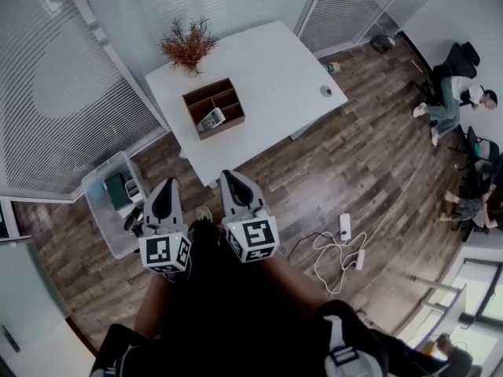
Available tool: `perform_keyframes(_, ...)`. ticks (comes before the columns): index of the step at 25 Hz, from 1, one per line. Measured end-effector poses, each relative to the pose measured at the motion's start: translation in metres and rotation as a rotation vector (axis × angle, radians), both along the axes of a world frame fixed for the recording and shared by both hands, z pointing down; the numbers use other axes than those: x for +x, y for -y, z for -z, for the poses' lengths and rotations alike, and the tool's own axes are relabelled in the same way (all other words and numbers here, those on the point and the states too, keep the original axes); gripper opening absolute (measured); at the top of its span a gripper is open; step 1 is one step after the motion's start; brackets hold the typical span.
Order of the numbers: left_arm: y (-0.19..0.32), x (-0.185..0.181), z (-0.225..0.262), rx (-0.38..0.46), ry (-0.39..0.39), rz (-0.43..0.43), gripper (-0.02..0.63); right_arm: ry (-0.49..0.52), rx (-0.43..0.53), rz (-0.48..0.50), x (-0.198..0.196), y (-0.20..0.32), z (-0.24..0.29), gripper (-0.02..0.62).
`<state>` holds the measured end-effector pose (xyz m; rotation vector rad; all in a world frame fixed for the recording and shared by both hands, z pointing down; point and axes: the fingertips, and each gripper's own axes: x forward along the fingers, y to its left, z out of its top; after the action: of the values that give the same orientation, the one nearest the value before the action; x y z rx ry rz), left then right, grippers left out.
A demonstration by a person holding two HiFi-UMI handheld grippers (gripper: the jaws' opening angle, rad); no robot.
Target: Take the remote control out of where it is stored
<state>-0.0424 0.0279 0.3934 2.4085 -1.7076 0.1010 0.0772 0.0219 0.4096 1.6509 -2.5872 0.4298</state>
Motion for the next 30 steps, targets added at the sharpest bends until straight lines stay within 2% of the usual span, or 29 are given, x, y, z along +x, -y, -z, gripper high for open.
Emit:
perform_keyframes(7,0.046,-0.010,-0.001,0.004,0.008,-0.087,-0.003,-0.019,-0.016,-0.065,-0.013,0.033,-0.006,-0.006)
perform_keyframes(15,0.081,-0.022,-0.012,-0.007,-0.024,-0.167,-0.002,-0.039,-0.045,-0.155,-0.021,0.056,-0.023,-0.005)
perform_keyframes(21,0.088,-0.023,-0.013,-0.024,-0.037,-0.201,-0.003,-0.050,-0.076,-0.183,-0.023,0.056,-0.024,-0.006)
perform_keyframes(30,0.131,-0.013,-0.013,-0.006,-0.029,-0.195,-0.003,-0.041,-0.055,-0.171,-0.014,0.098,-0.028,-0.006)
